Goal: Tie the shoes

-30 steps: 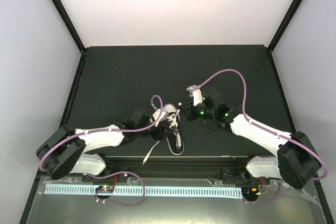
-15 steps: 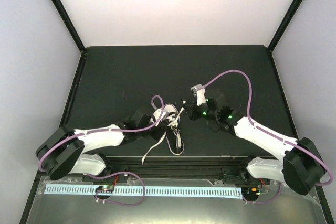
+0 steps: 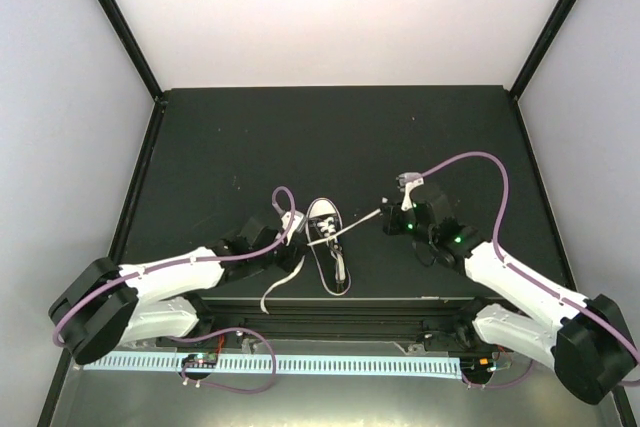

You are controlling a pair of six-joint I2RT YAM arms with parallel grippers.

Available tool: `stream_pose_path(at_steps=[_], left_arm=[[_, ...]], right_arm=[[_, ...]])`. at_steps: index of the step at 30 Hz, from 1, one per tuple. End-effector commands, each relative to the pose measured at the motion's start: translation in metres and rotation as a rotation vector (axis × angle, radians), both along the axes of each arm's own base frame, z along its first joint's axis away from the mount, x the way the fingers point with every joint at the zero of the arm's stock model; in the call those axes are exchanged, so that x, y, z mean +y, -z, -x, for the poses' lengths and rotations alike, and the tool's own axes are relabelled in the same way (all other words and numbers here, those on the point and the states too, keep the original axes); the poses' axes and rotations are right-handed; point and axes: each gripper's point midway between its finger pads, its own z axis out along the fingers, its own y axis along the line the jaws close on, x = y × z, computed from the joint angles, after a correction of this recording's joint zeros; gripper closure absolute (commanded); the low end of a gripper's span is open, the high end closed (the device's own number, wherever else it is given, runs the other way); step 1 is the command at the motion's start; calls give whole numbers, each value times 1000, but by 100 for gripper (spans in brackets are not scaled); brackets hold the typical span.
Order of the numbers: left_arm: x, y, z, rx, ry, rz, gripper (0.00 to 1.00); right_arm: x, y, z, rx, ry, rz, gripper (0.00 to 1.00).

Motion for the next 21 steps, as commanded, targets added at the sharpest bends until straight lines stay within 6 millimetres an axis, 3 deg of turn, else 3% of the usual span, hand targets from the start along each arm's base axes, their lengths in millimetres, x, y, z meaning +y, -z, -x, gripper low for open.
stream_pose_path(at_steps=[1, 7, 11, 15, 21], left_arm=[[9, 12, 13, 108, -60, -4, 98], [7, 18, 22, 165, -50, 23, 98], [8, 19, 21, 164, -56, 19, 99], [1, 11, 18, 133, -33, 58, 99], [-20, -29, 6, 6, 22, 198, 98]], right_arm=[[-37, 22, 0, 43, 167, 42, 98], [-73, 59, 12, 127, 320, 103, 98], [-77, 77, 20, 176, 337, 79, 98], [-71, 78, 22, 186, 315, 50, 98], [-72, 65, 19, 146, 310, 55, 98]])
